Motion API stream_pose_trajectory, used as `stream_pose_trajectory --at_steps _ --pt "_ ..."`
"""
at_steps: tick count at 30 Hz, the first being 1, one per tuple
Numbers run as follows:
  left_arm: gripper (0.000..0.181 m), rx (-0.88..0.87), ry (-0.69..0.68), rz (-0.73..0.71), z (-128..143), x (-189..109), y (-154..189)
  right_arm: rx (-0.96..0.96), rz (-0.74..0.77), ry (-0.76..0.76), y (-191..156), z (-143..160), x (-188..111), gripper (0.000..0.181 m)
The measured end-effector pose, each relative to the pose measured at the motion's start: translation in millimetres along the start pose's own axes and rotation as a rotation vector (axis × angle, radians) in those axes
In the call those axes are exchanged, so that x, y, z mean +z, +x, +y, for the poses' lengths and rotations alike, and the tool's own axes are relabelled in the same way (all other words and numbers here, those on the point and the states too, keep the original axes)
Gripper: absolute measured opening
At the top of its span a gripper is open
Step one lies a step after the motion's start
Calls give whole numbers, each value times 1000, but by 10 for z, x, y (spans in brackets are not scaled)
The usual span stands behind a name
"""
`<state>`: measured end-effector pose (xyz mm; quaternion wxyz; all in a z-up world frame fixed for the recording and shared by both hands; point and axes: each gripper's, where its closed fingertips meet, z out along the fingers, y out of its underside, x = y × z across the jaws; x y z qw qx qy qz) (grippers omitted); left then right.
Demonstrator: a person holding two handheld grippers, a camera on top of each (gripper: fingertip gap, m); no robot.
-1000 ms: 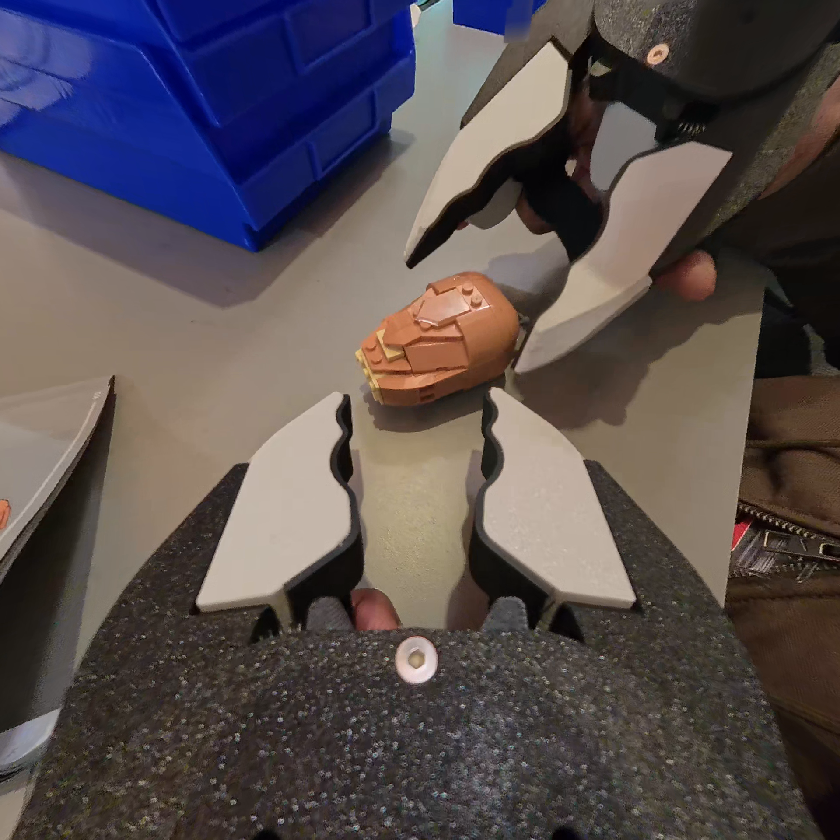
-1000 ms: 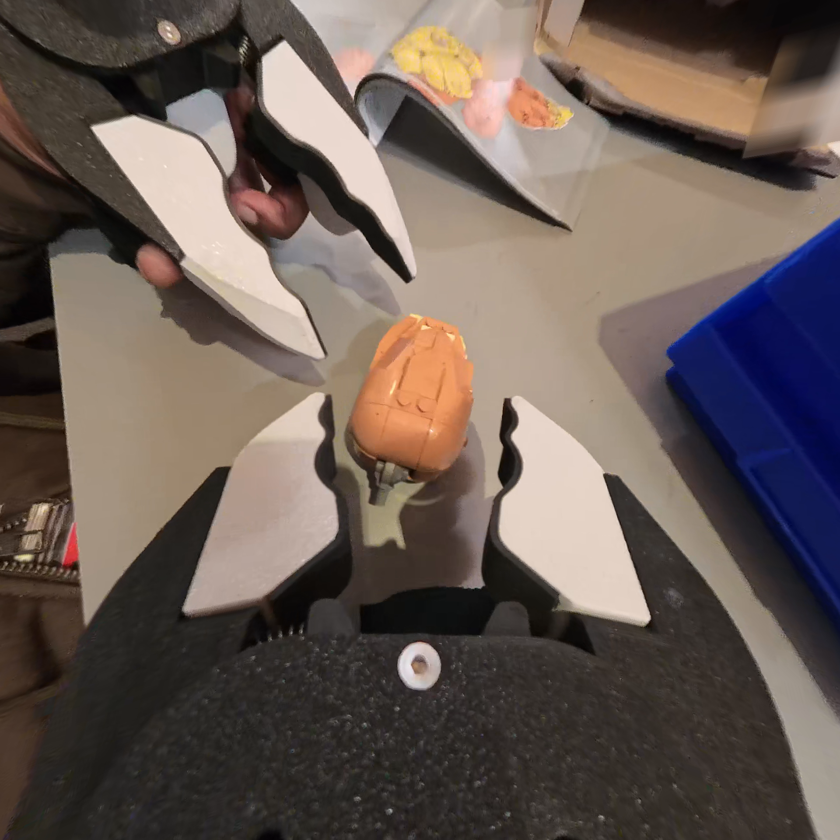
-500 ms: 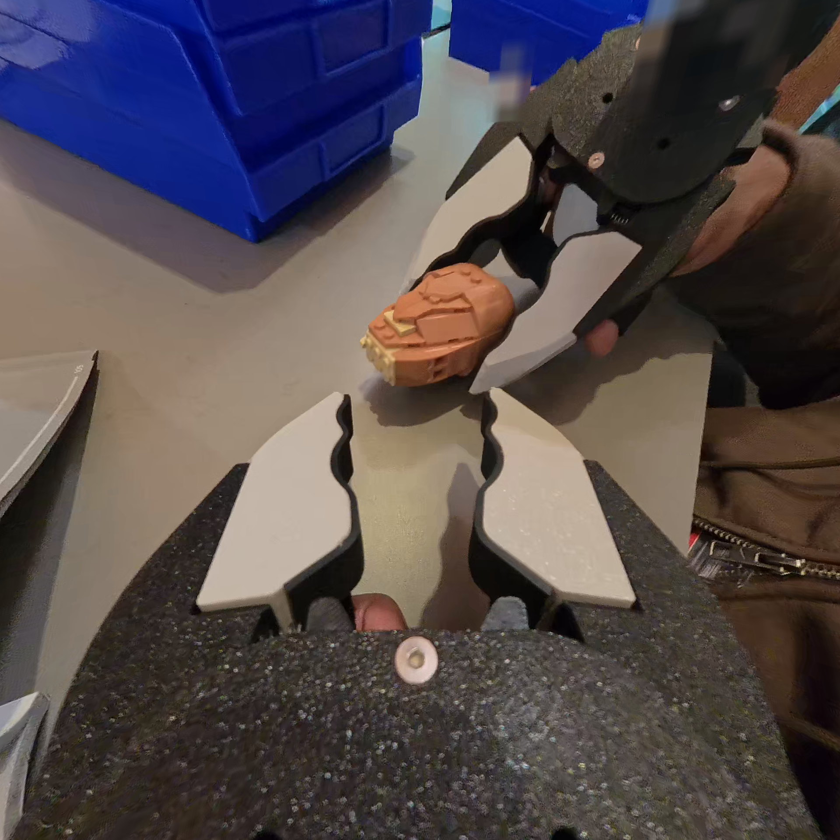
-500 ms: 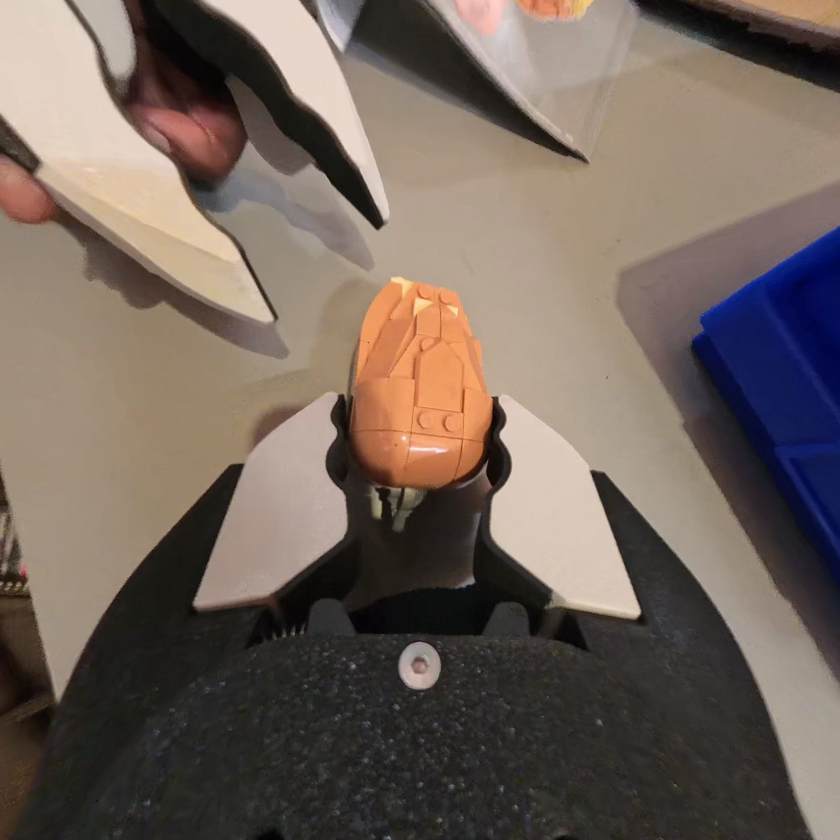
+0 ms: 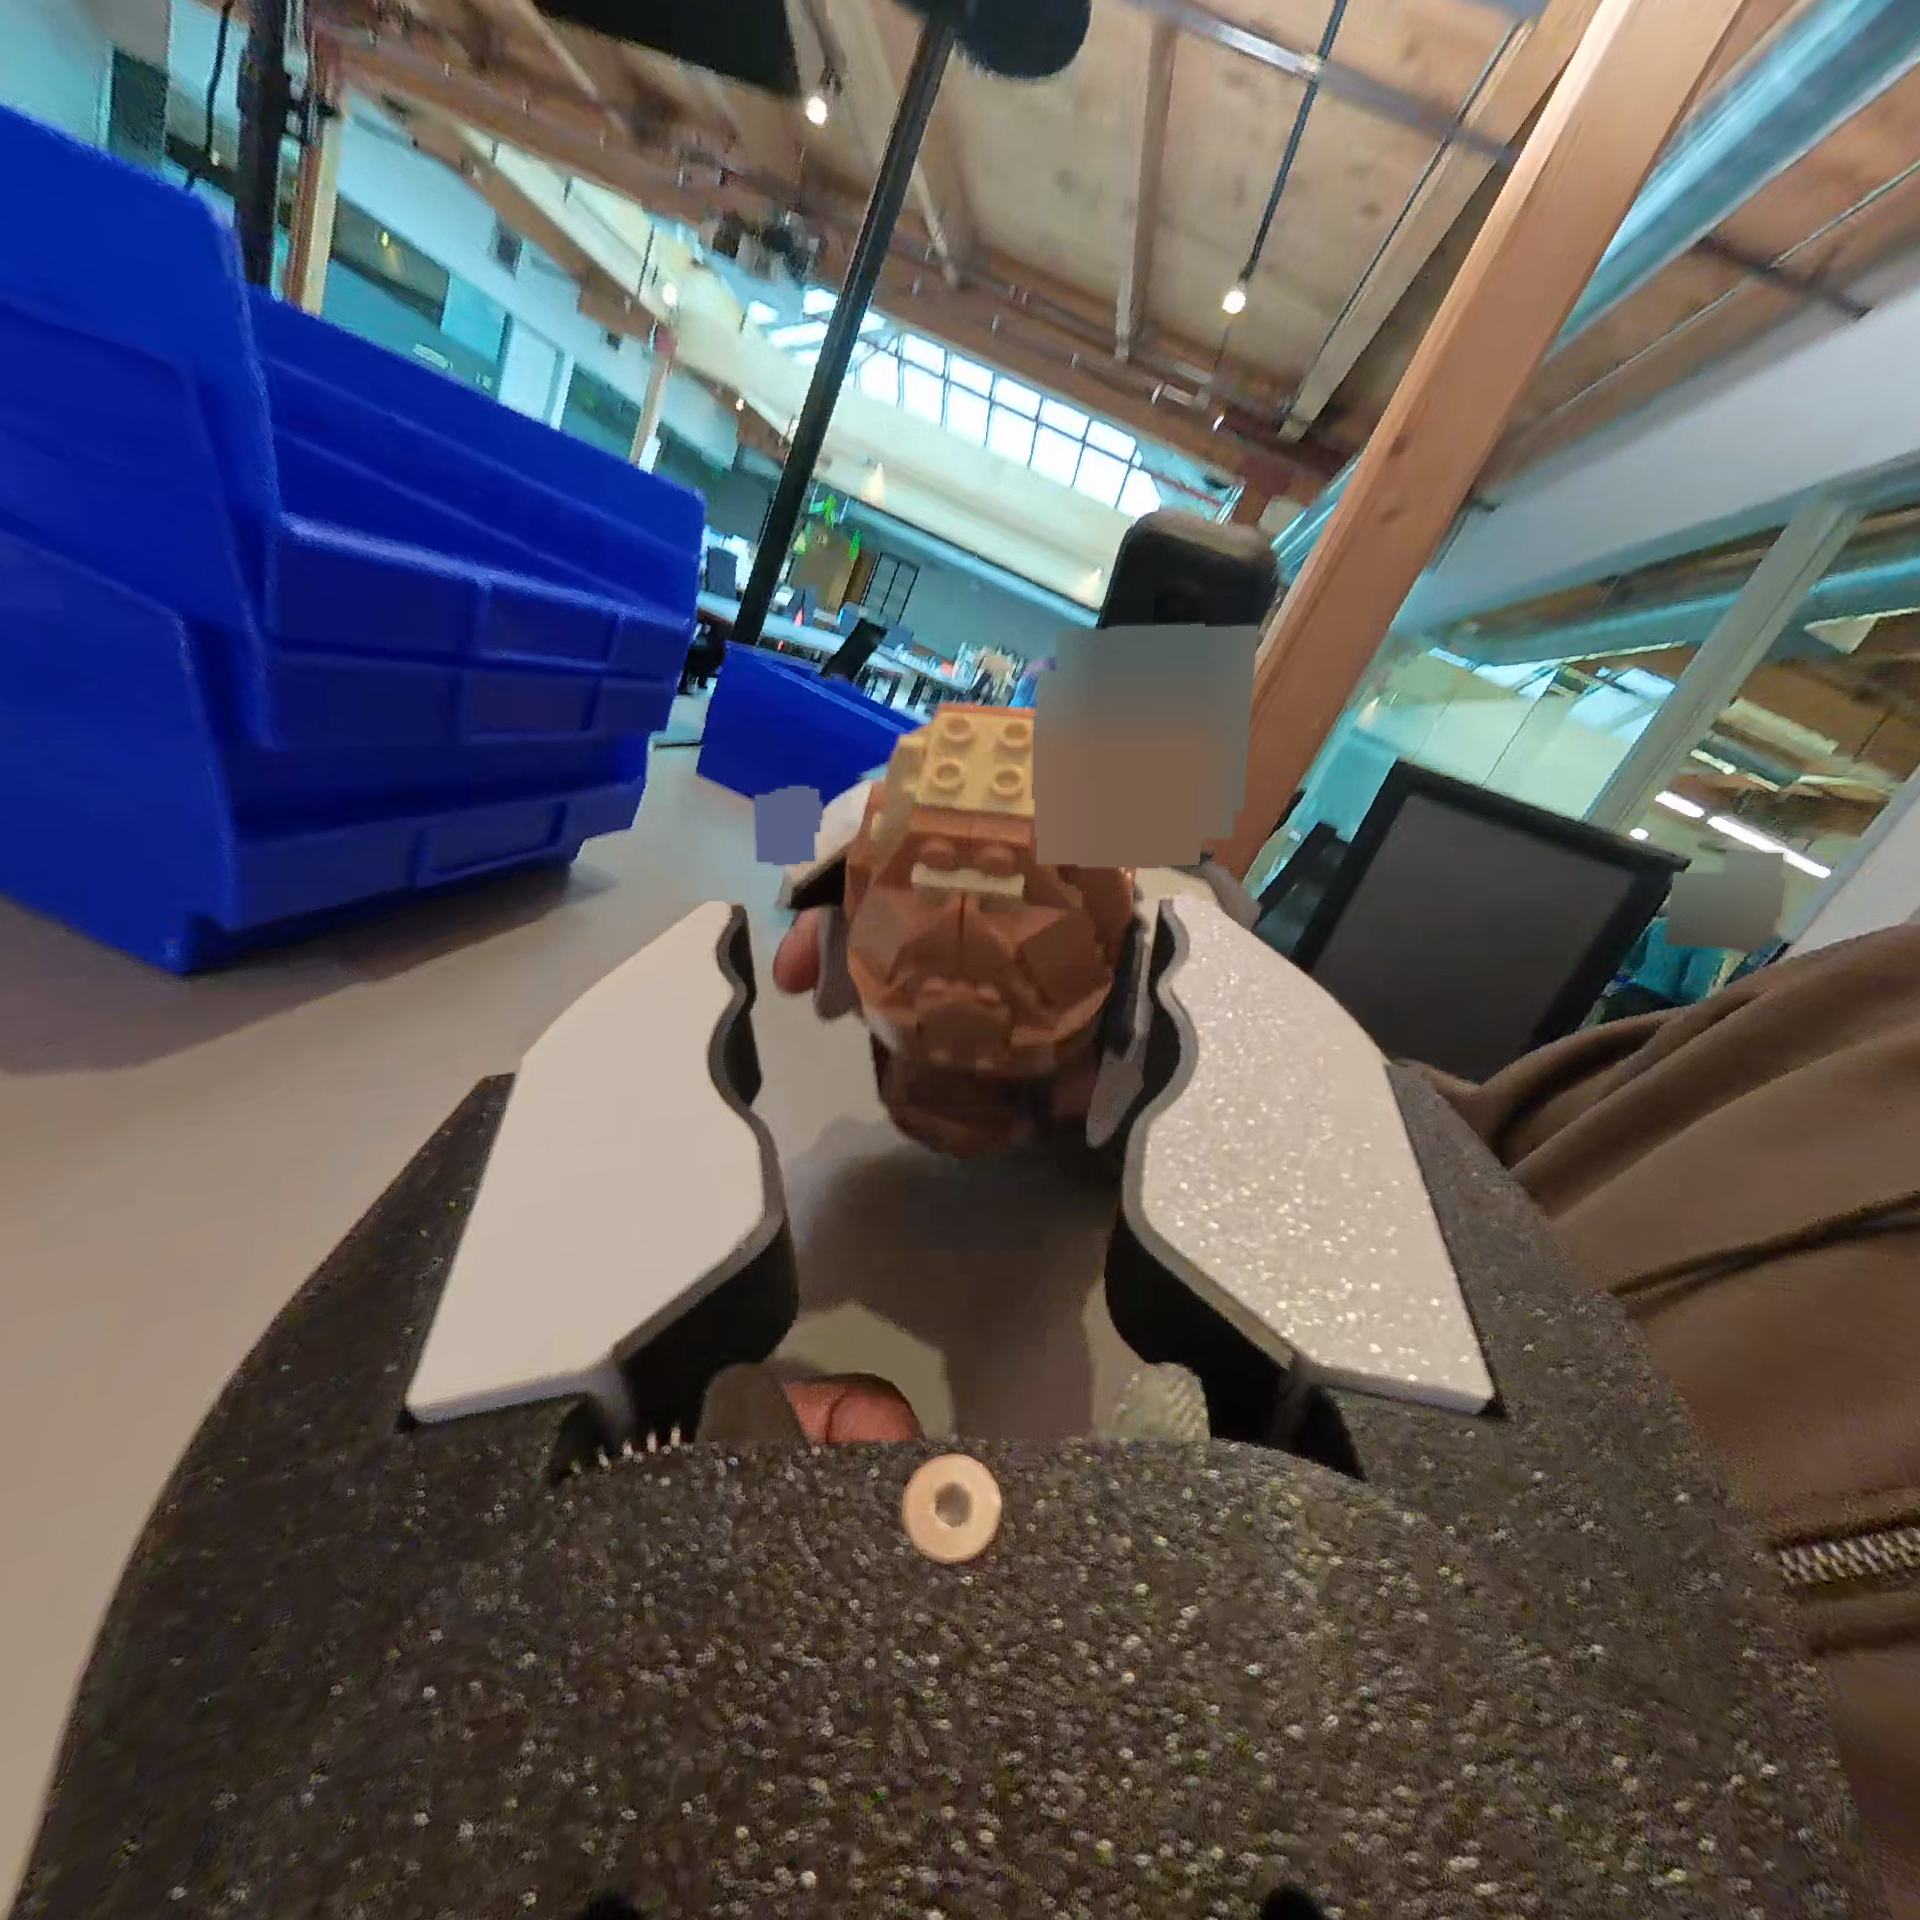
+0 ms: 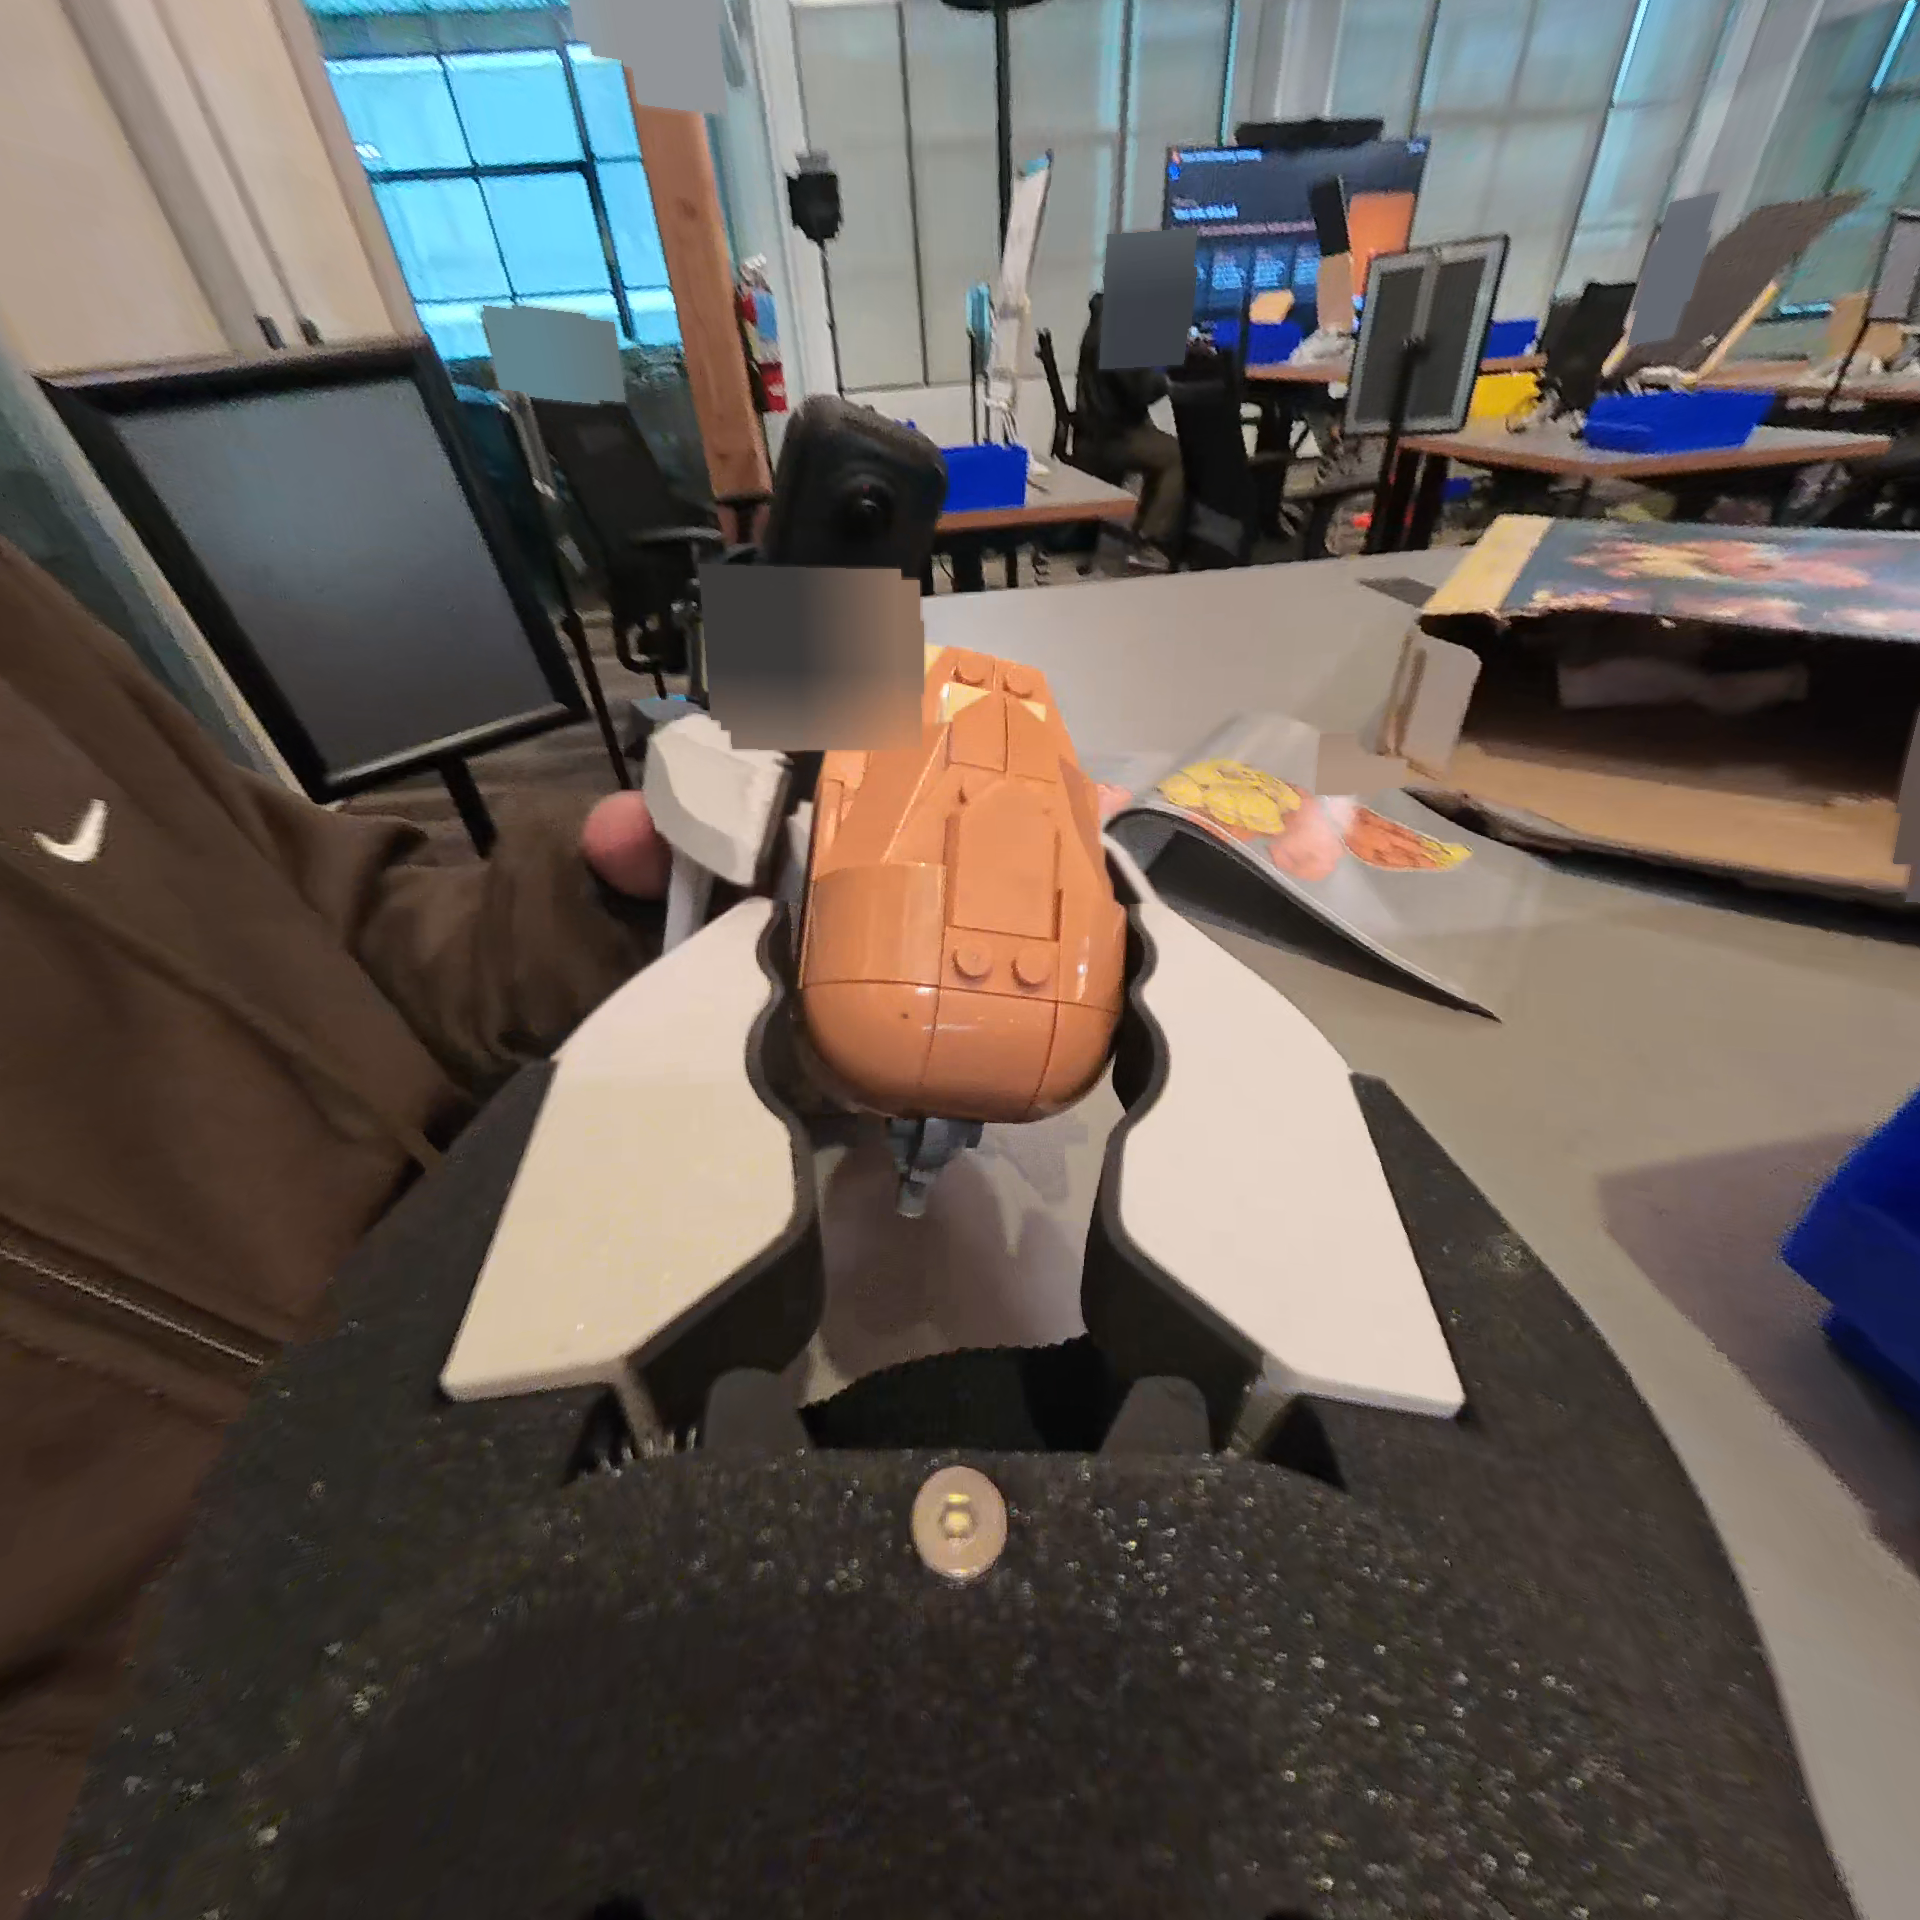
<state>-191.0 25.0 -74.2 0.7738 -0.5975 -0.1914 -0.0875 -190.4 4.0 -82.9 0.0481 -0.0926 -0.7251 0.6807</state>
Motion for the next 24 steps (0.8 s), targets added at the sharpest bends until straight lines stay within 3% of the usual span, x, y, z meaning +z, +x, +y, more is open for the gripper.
stream_pose_trajectory --at_steps 9,11,24 --pt "65 109 42 -13 -27 17 66 -66 4 9 -100 33 65 60" --pt "54 154 40 -25 -27 5 76 -74 30 -10 -66 60 65 61" --pt "53 281 -28 -76 51 9 65 -154 73 -81 -57 156 51 61"
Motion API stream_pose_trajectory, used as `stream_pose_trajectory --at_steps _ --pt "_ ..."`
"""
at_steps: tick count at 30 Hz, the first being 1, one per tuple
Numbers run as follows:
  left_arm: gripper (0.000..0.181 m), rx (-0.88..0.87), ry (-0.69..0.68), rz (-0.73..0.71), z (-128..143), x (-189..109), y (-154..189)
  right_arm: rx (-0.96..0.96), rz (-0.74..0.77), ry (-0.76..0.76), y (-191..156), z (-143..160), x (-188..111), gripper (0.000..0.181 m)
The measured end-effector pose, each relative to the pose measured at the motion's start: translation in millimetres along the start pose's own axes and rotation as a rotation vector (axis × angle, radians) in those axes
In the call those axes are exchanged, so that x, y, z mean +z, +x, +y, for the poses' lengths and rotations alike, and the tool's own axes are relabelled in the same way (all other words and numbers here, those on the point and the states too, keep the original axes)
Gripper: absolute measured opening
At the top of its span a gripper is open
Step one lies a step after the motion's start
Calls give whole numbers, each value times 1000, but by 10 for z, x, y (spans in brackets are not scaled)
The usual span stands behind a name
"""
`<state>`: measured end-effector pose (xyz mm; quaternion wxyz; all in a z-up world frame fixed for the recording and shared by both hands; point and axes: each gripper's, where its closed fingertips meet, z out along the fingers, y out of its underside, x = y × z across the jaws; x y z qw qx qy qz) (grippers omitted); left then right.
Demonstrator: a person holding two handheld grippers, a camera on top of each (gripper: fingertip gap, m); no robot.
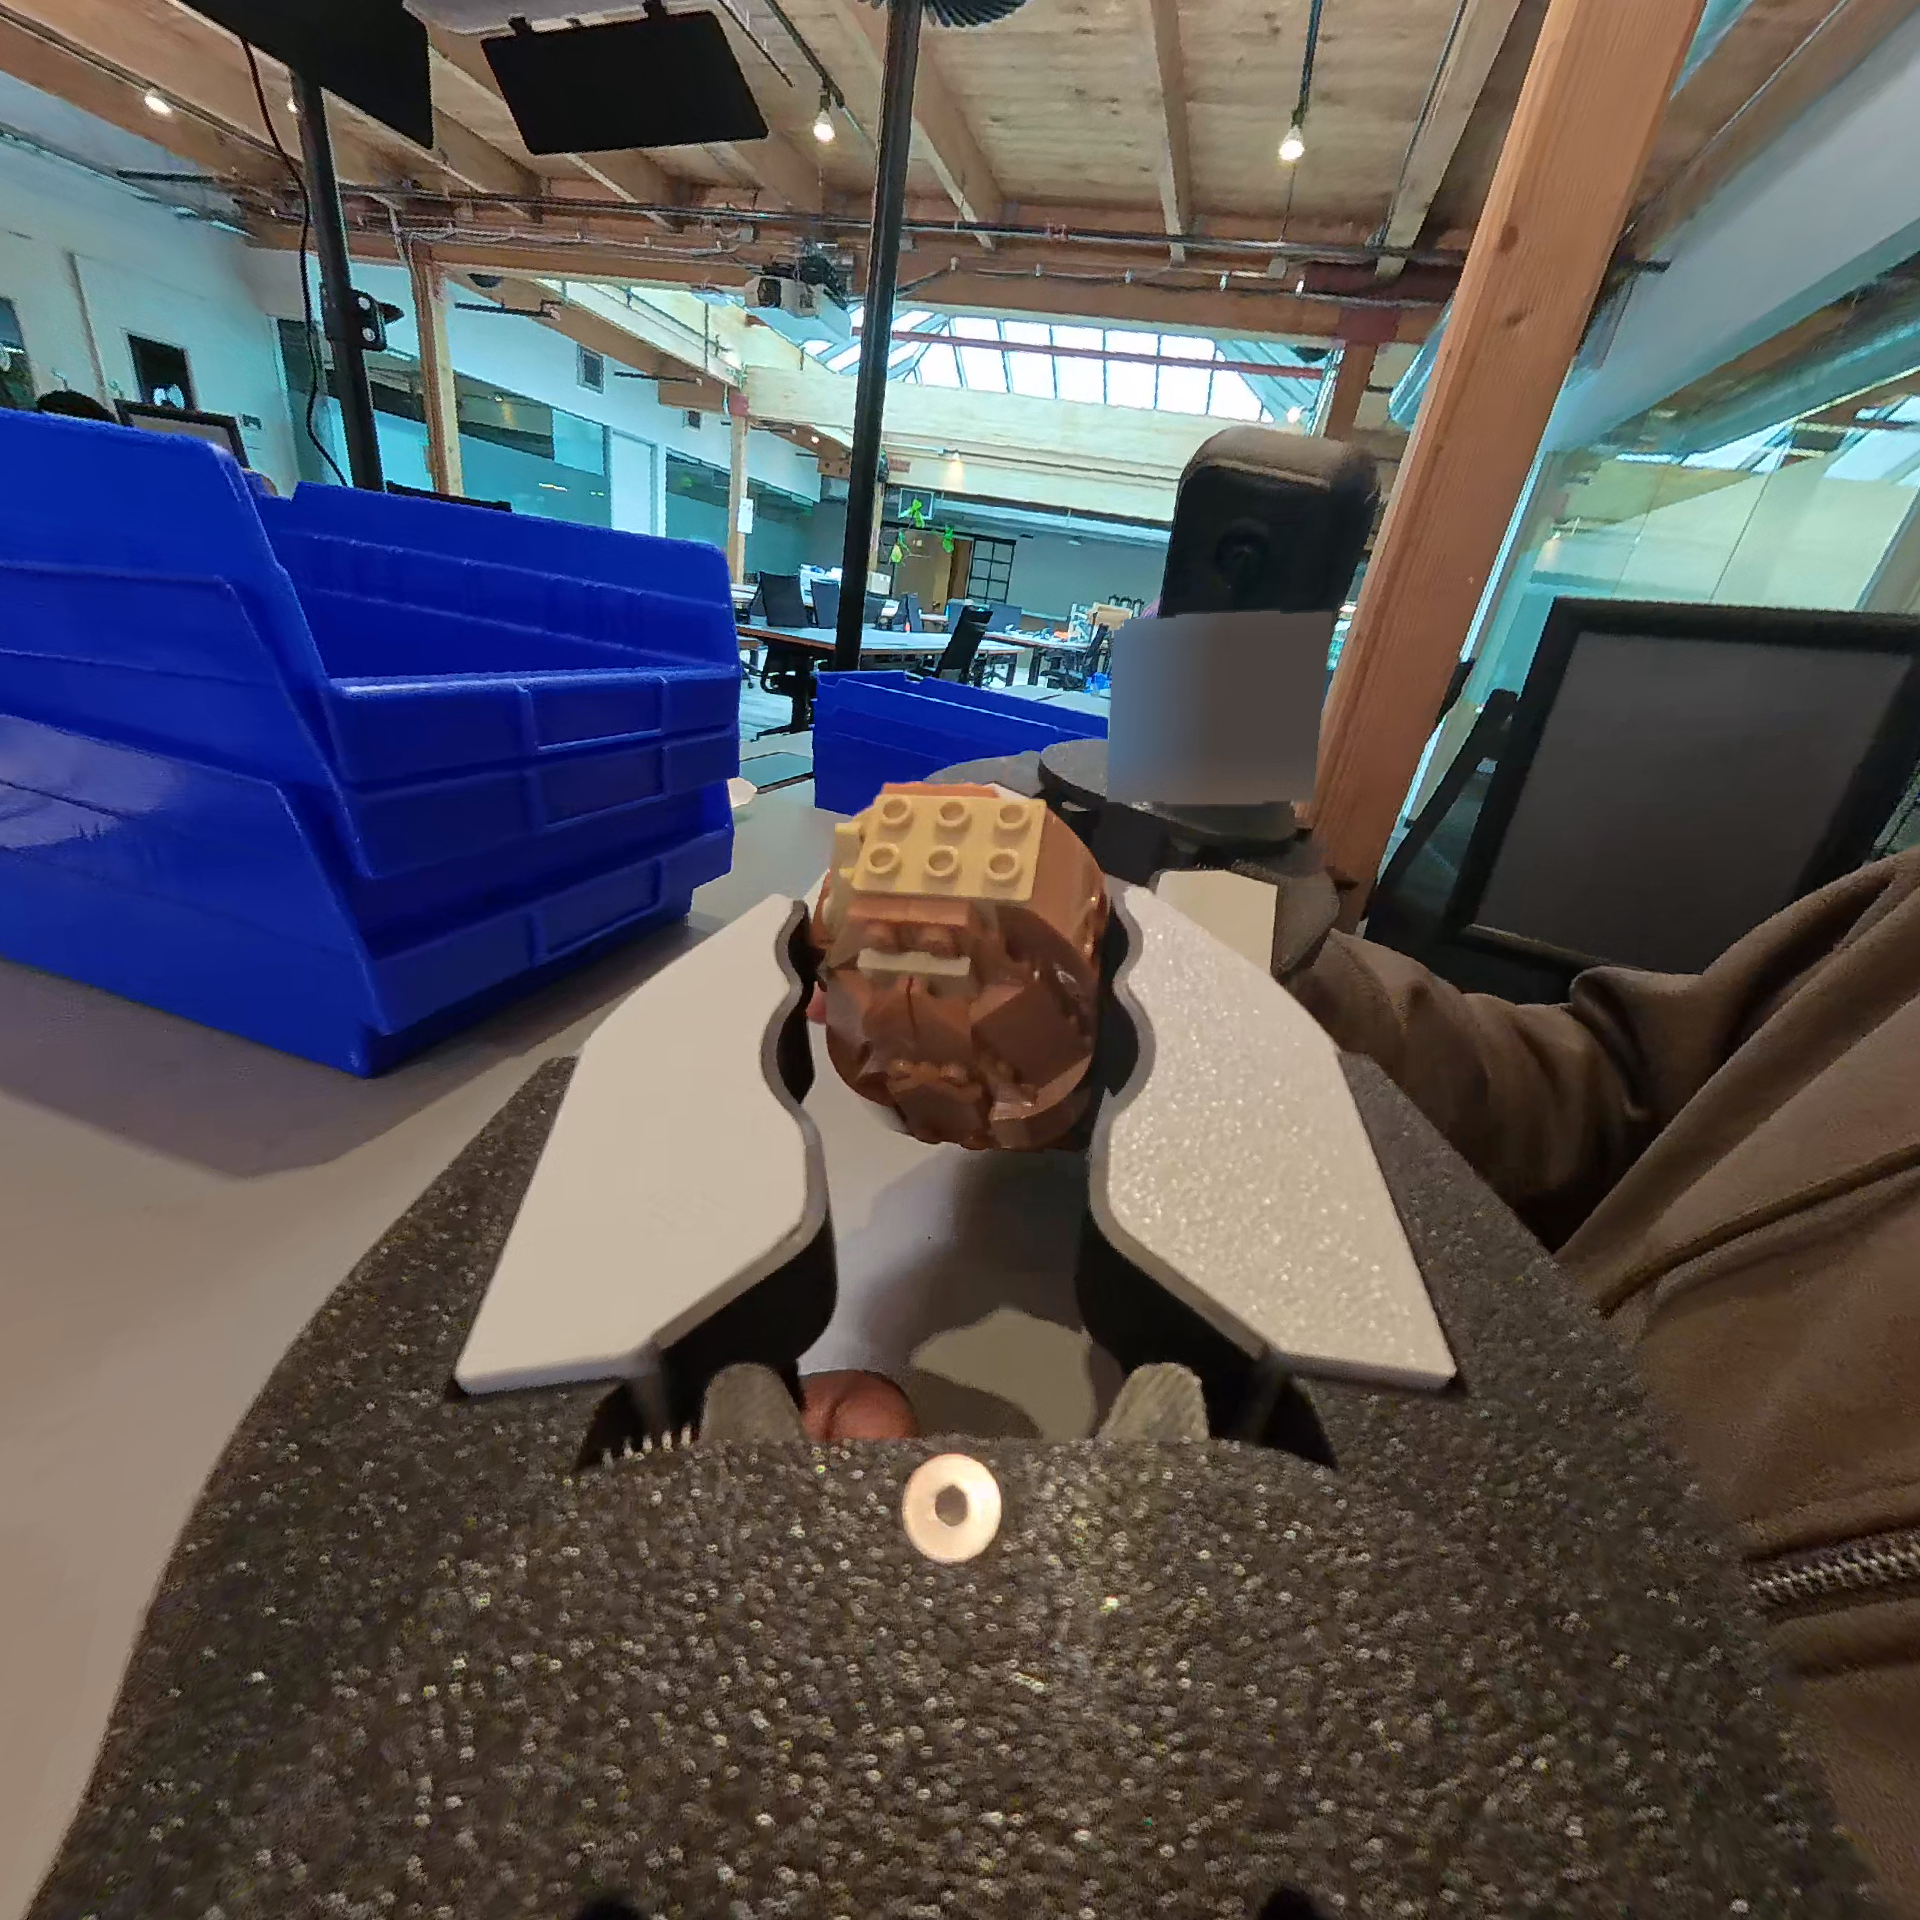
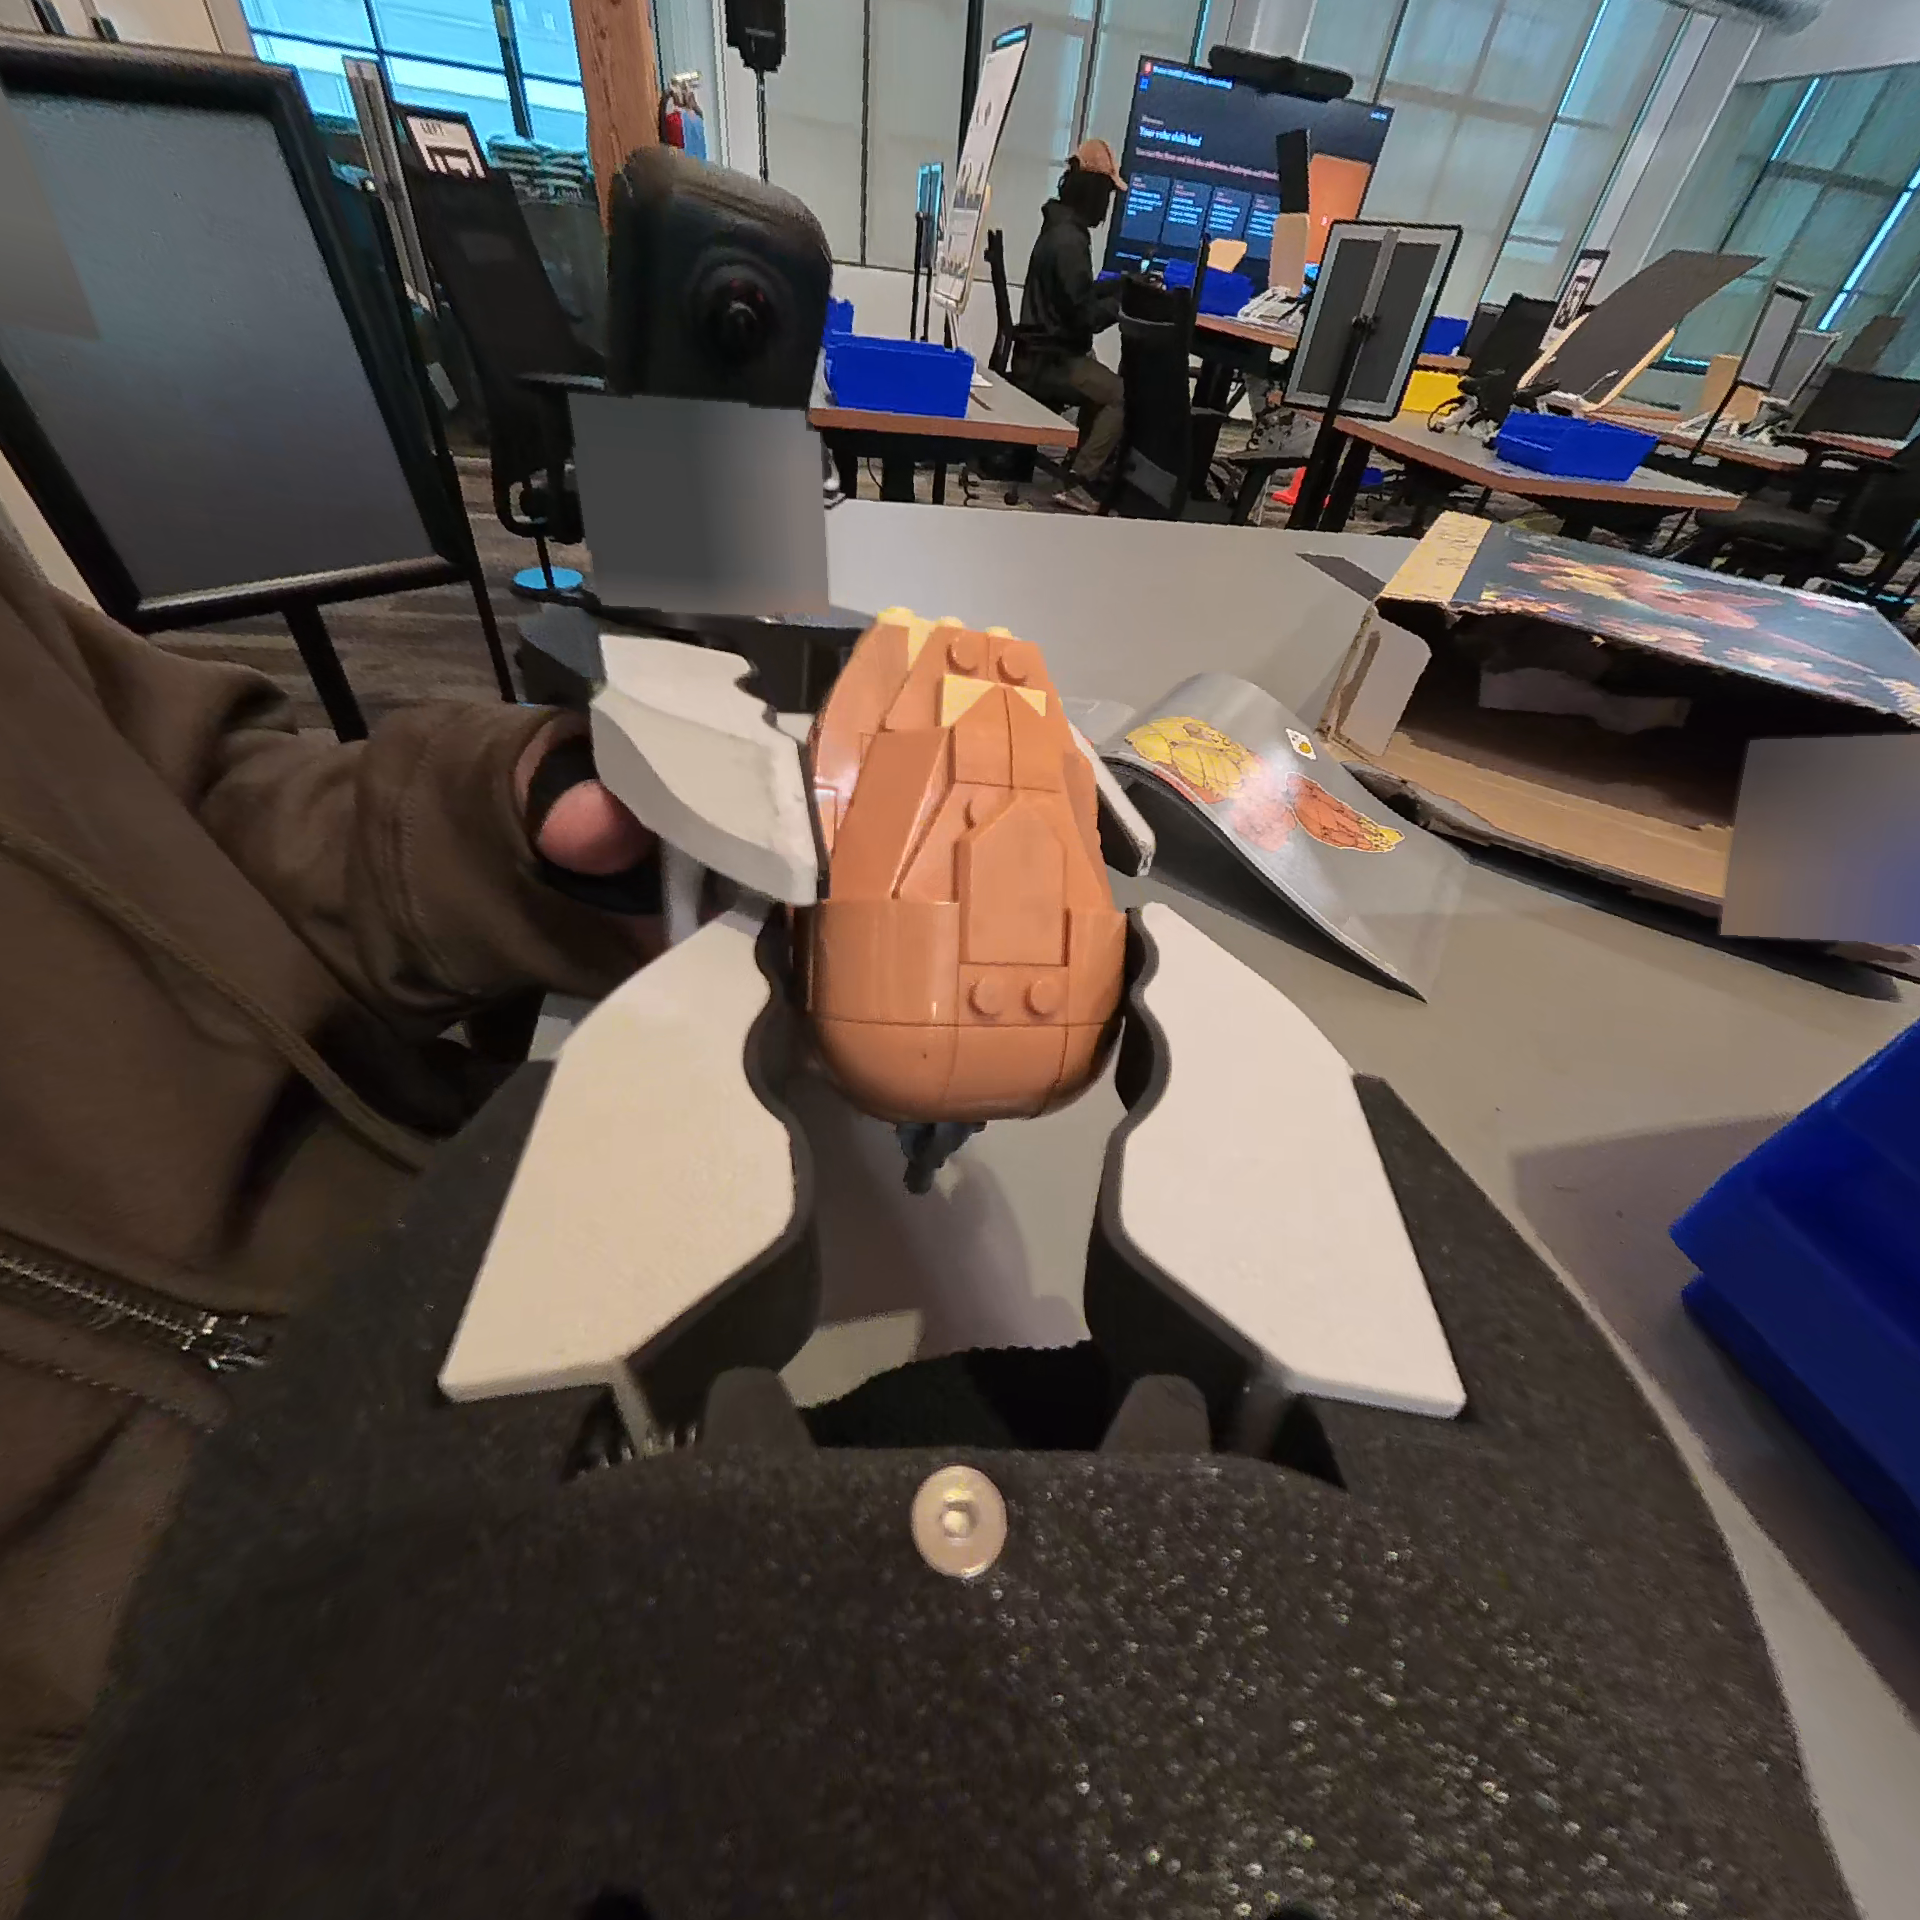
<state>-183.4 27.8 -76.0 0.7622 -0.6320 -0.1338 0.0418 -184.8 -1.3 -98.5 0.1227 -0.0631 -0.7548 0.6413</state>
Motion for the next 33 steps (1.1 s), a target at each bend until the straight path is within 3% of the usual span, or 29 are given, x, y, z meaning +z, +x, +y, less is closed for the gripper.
stream_pose_trajectory --at_steps 6,14,19,24,33 --pt "53 33 -9 -41 1 -11 -42 -135 95 -65 46 84 -25 62" --pt "53 86 -35 -199 20 -40 -252 -420 455 -177 283 176 -103 65" --pt "53 106 -68 -252 73 -25 -312 -490 542 -272 332 252 -5 68" --pt "53 98 -60 -287 59 -44 -370 -453 542 -300 336 294 97 59" --pt "60 48 -68 -230 87 -2 -314 -242 356 -191 269 279 66 58"
